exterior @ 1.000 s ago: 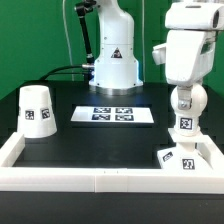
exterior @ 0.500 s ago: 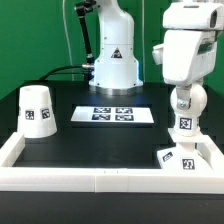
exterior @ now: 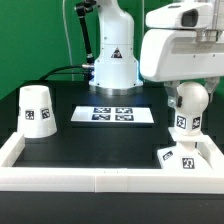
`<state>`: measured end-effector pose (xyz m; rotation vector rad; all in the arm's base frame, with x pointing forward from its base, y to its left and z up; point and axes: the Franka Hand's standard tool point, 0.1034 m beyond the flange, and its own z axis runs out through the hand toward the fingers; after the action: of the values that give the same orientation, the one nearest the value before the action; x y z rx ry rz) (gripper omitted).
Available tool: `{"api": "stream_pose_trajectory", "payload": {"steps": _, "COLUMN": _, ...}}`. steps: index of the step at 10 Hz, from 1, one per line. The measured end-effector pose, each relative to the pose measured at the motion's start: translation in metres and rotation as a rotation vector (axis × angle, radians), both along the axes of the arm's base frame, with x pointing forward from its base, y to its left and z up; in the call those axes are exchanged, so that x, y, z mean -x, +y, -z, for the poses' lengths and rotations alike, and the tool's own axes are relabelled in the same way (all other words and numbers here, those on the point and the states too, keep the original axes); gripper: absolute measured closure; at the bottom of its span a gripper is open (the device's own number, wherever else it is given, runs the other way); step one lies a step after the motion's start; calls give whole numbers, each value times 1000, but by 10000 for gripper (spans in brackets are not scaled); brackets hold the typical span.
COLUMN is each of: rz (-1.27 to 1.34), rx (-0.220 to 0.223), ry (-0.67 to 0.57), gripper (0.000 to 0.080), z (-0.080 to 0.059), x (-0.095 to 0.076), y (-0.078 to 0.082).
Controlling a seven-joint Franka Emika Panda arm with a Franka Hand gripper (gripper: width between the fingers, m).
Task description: Assemble lamp
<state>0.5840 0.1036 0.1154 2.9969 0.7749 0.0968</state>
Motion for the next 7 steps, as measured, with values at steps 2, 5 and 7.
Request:
{"api": "stream_pose_trajectory", "payload": {"steps": 2, "rz": 189, "rx": -13, "ry": -6, "gripper": 220, "z": 0, "x": 0, "y": -1}}
{"api": "stream_pose_trajectory", "payload": {"steps": 5, "rz": 439, "rx": -32, "ry": -25, "gripper": 220, "z": 1, "x": -1, "y": -3}}
{"api": "stream_pose_trajectory", "payload": {"steps": 7, "rz": 576, "rx": -44, "ry": -27, "gripper": 220, "z": 1, "x": -1, "y": -4}}
